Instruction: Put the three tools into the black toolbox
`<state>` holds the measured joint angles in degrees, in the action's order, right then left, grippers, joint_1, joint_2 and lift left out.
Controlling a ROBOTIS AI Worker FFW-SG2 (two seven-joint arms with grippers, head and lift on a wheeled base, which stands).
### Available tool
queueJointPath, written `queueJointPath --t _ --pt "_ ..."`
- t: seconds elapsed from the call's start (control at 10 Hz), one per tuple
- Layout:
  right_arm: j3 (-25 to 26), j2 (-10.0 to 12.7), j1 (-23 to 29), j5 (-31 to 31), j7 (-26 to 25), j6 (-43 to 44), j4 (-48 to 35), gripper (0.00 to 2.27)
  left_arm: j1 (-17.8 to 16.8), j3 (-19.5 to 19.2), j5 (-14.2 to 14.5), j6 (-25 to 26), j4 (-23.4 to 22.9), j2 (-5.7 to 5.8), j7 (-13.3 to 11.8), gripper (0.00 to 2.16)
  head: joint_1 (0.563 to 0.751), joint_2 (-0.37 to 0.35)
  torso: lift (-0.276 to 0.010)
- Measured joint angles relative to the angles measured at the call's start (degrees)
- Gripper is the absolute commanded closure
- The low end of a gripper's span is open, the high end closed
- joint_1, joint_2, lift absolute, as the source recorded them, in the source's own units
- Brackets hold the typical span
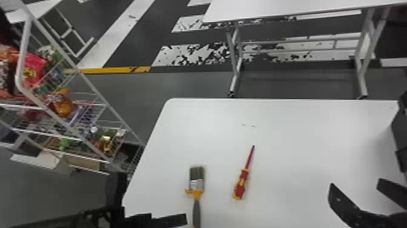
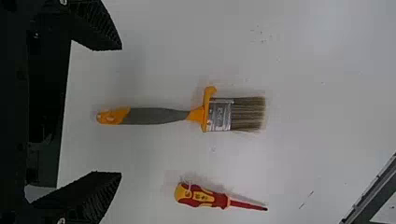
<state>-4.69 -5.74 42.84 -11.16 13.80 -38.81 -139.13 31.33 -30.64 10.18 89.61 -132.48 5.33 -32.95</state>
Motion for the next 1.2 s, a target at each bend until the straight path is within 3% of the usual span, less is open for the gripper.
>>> queueJointPath --t 0.5,0.8,1.2 --pt "-1.2 -1.5 -0.7 0.0 0.2 0.0 -0.3 0.08 -3.5 7.9 -7.6 0.0 -1.0 0.8 2.4 0.04 0.695 0.35 -0.051" --pt "-1.2 -1.7 -0.5 0.0 0.7 0.2 -0.2 0.08 -5.4 12.1 -9.3 0.0 1.5 0.59 3.7 0.03 0.695 0.35 -0.051" --pt "-1.3 -1.9 -0.3 0.0 0.9 1.7 0.3 0.08 -6.8 13.9 -11.2 0.0 6.0 0.77 3.4 0.04 0.695 0.35 -0.051"
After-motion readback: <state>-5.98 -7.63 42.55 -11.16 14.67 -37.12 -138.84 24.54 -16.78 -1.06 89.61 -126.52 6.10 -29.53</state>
